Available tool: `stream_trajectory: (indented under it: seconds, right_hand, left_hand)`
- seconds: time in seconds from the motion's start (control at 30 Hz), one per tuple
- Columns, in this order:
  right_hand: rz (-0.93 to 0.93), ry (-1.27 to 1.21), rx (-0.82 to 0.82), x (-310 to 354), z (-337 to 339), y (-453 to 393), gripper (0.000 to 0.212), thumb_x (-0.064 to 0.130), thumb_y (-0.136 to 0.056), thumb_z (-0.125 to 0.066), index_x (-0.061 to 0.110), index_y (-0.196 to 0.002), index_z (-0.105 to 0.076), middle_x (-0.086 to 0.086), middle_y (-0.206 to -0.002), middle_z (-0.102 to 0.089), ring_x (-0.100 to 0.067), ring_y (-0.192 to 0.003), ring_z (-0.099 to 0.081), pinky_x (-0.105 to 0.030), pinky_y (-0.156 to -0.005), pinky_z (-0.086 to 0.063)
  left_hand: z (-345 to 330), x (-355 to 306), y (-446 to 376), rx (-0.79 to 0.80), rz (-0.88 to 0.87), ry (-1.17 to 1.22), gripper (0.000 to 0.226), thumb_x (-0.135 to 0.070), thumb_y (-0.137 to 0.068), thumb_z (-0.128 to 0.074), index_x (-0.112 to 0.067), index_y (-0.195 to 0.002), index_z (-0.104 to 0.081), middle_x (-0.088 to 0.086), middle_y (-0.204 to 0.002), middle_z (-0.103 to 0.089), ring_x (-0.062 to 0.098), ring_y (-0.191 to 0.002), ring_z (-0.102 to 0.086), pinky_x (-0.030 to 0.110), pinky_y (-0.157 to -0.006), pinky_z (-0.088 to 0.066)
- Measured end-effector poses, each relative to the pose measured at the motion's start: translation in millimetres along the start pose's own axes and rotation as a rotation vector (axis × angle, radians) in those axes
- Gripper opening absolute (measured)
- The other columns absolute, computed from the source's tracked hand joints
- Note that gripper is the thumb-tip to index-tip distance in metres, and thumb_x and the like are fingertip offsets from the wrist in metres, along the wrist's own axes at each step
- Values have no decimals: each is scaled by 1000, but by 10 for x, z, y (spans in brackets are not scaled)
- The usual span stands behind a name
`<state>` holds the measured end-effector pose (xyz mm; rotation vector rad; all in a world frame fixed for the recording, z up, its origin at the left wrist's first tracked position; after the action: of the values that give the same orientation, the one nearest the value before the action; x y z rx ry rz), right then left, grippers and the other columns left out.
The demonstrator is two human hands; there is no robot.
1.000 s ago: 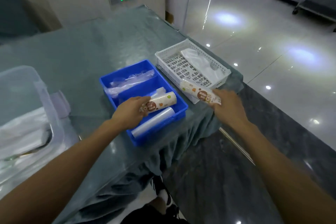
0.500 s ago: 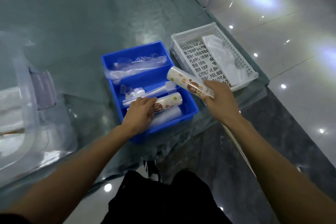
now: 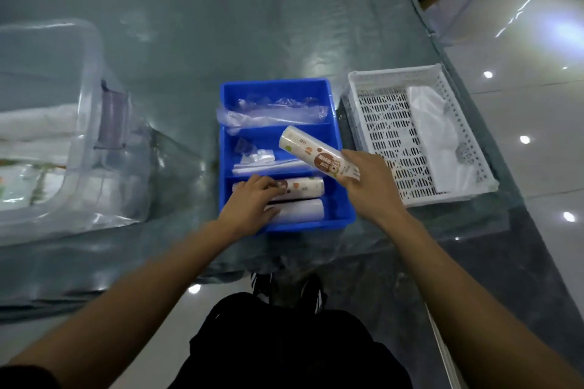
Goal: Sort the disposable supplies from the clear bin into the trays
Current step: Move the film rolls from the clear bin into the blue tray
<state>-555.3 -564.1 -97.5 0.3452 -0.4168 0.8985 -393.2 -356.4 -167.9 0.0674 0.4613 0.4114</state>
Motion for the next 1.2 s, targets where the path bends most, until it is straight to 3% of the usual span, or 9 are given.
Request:
stream_trajectory:
  seconds: [0.17,0.27,0.47,0.67,0.87,1.03,1.2]
  right_hand:
    - [31,-38,21,-80,-2,-28,44,24,-91,-66,21,-133,-56,1,-122,-62,-18,-111,-52,-40,-93,-48]
    - [52,-50,46,-167,-25,-45,47,21,-92,-65,18,-138,-54,-2,-128,-61,-19,-114,-50,-34,-93,-43]
    - [72,-42,38,-272,24,-62,50,27,-91,-66,21,-139,-54,0,-128,-62,-18,-114,-52,-41,-97,-48]
    - [126,-16,33,-351,11,-60,45,36,-90,-63,29,-133,-54,8,-119,-64,-14,-104,-58,-42,-87,-55]
    - [123,-30,17,-471,76,8,46,37,-89,-65,31,-134,-53,11,-116,-64,-11,-102,-59,-40,-84,-57]
    - [110,-35,-6,-548,128,64,49,35,-90,-67,25,-137,-54,5,-122,-63,-14,-107,-57,-42,-91,-54]
    - [93,-94,-8,-597,171,28,38,31,-88,-69,27,-125,-61,8,-110,-66,-11,-96,-61,-37,-79,-56]
  left_hand:
    - [82,-87,-53,155,-43,-160,53,-47,-87,-67,-32,-137,-58,-6,-138,-54,23,-123,-43,46,-92,-46]
    - [123,-97,-57,225,-74,-291,53,-45,-87,-66,-34,-138,-57,-4,-138,-51,26,-123,-40,48,-92,-47]
    - [139,-189,-62,268,-44,-462,47,-44,-88,-64,-31,-132,-60,4,-136,-46,30,-129,-37,47,-98,-43]
    - [84,-175,45,227,30,-358,50,-37,-91,-61,-32,-140,-53,2,-138,-45,28,-130,-34,49,-100,-41]
    - [70,-150,139,143,37,-306,61,-28,-92,-59,-27,-150,-39,2,-140,-50,26,-126,-44,49,-100,-43]
    - [173,-193,169,44,165,43,46,-34,-96,-59,-24,-140,-47,2,-132,-52,29,-112,-58,47,-91,-47]
    - [436,-146,210,-96,186,143,43,-27,-94,-65,-16,-133,-52,3,-126,-51,25,-105,-58,43,-92,-48]
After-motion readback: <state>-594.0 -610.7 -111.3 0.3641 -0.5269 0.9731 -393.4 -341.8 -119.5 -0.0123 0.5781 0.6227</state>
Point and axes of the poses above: each hand's wrist, its own y-axis away from the middle knuckle, its own z-axis out of the back of the hand, x = y × z, the point moved 1 cm from there along -y, towards the middle knuckle
